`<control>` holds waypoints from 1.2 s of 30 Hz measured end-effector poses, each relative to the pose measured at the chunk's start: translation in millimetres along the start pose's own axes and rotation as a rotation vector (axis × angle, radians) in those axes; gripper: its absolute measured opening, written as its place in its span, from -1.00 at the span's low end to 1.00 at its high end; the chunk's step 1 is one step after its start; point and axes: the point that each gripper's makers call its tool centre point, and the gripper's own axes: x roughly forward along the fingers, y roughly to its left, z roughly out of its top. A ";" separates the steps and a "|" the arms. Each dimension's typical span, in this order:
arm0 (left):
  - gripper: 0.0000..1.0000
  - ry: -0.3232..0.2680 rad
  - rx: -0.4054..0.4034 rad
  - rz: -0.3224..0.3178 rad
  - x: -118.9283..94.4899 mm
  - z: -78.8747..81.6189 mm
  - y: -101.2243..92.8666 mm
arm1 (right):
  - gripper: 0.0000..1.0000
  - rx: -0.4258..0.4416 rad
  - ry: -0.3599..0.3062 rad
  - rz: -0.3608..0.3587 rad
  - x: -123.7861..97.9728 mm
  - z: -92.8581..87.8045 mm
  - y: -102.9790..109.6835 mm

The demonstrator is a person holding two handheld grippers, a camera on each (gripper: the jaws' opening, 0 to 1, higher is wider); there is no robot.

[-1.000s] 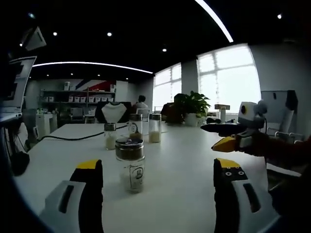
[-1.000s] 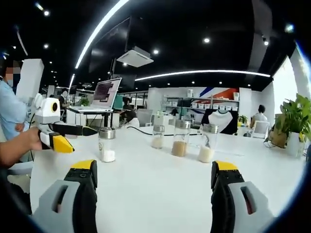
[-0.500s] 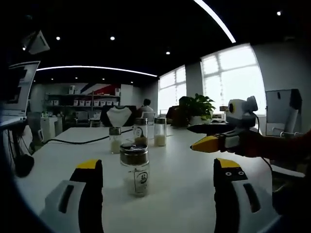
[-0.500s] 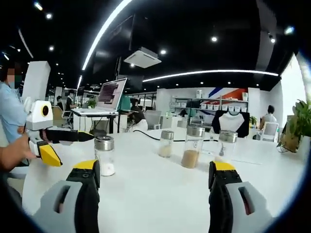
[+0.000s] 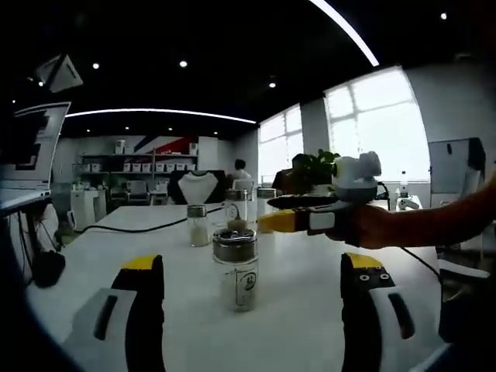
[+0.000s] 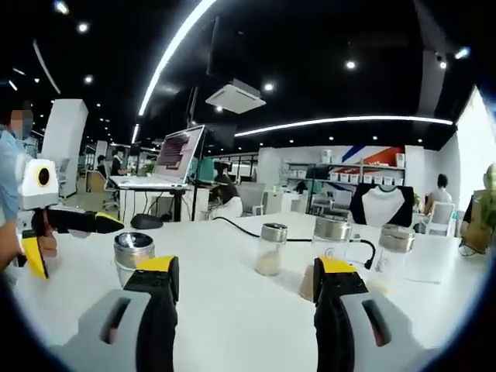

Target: Rotate the seasoning bottle until the label or dispensing opening points toward the visible target arrow and the bottle remains upright within the marked orientation range

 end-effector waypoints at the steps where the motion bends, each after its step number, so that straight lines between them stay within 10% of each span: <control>1: 0.99 -0.001 -0.004 0.001 0.3 -0.2 1.1 | 0.34 0.005 0.004 0.003 8.8 -2.3 -1.2; 24: 0.99 0.009 -0.001 -0.031 -2.1 -3.6 10.3 | -0.14 -0.087 0.039 -0.121 124.6 -25.5 -36.2; 36: 0.99 0.011 -0.010 -0.023 -2.5 -5.5 13.6 | -0.34 -0.090 0.078 -0.230 149.8 -29.1 -49.0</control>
